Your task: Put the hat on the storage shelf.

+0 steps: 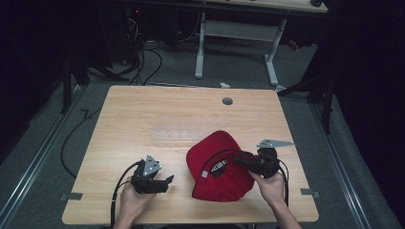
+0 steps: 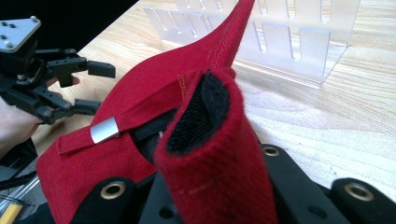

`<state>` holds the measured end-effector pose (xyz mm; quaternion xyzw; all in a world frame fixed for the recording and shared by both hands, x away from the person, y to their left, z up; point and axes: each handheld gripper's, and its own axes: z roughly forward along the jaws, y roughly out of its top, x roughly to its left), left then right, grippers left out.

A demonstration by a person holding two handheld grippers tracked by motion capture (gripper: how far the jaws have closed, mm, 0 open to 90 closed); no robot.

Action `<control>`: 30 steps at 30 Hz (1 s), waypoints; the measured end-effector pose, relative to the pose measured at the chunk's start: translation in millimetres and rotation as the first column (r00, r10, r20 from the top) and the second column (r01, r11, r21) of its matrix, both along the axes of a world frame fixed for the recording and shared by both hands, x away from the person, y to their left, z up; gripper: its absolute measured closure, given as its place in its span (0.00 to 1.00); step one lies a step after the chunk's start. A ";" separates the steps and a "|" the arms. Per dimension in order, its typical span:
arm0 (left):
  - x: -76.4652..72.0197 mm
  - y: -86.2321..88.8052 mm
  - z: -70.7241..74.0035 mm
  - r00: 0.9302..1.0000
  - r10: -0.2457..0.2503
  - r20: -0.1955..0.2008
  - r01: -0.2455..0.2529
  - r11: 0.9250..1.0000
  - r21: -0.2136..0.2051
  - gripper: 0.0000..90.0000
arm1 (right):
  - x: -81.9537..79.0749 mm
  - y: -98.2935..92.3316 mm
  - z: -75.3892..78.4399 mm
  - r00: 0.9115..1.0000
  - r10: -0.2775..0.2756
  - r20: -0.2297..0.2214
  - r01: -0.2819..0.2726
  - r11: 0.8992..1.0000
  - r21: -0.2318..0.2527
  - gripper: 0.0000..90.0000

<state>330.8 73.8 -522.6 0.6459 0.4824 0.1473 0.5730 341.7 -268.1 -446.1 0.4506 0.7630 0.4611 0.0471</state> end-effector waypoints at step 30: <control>-18.7 -41.9 25.1 0.983 -0.154 0.103 0.149 0.987 0.057 0.21 | 12.3 16.4 6.5 0.997 0.050 -0.058 -0.050 0.999 0.001 0.93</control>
